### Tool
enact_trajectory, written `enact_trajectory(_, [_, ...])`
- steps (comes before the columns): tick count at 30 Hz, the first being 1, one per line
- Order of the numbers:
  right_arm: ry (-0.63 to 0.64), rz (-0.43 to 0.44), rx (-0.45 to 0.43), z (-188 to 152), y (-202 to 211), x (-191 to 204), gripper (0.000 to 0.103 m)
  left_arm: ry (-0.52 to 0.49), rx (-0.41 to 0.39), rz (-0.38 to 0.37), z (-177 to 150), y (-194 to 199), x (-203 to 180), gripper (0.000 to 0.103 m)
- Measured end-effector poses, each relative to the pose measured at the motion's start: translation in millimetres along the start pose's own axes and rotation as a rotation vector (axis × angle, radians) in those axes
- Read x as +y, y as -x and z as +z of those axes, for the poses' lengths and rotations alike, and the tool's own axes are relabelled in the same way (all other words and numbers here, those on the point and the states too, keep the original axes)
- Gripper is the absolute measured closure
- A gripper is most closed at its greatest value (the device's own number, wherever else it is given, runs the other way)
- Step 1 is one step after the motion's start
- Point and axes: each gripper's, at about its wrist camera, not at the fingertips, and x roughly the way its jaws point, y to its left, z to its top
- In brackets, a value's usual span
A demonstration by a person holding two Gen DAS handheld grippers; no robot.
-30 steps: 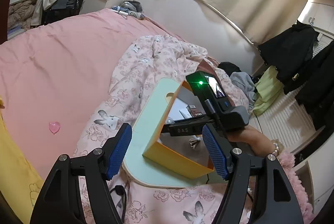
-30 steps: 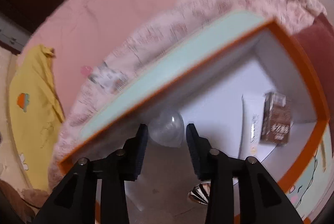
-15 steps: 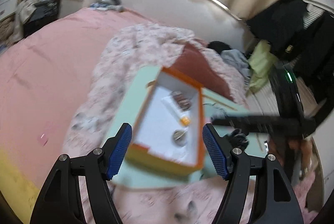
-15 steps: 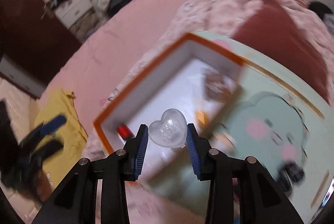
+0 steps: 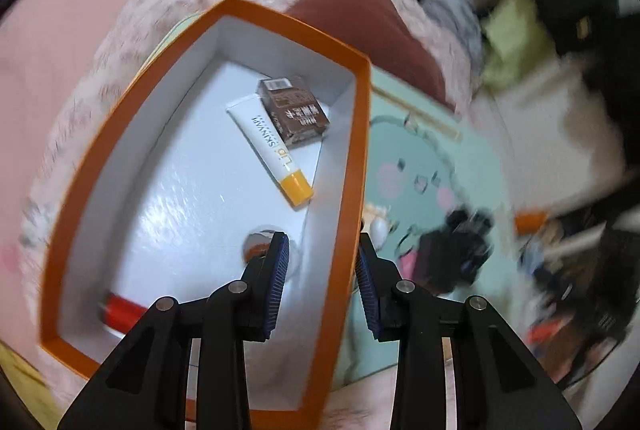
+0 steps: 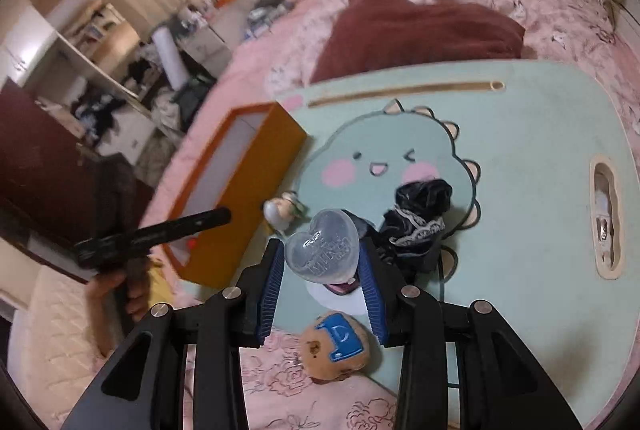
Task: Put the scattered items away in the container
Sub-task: 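Place the heart soap on the desk with the right tool while the left tool grasps the silver ornament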
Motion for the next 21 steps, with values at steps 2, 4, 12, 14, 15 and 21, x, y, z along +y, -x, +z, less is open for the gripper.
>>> enact_trajectory(2, [0.015,0.025,-0.014,-1,5,5,0.066,0.075,-0.057,-0.049,0,9,11,0.068])
enact_trajectory(4, [0.030,0.042,-0.019,-3,7,9,0.066,0.115,-0.126,-0.081,1,23,19,0.068])
enact_trajectory(12, [0.049,0.070,-0.004,-2,-6,6,0.066,-0.052,-0.026,0.274,-1,-1,8,0.068])
enact_trajectory(14, [0.054,0.067,0.002,-2,-8,7,0.066,-0.011,0.017,0.167,-5,-8,7,0.068])
enact_trajectory(15, [0.056,0.065,0.004,-3,-9,8,0.066,-0.012,0.017,0.171,-7,-10,5,0.068])
enact_trajectory(21, [0.056,0.064,0.019,-5,-14,8,0.066,-0.046,0.059,0.232,-9,-34,-3,0.053])
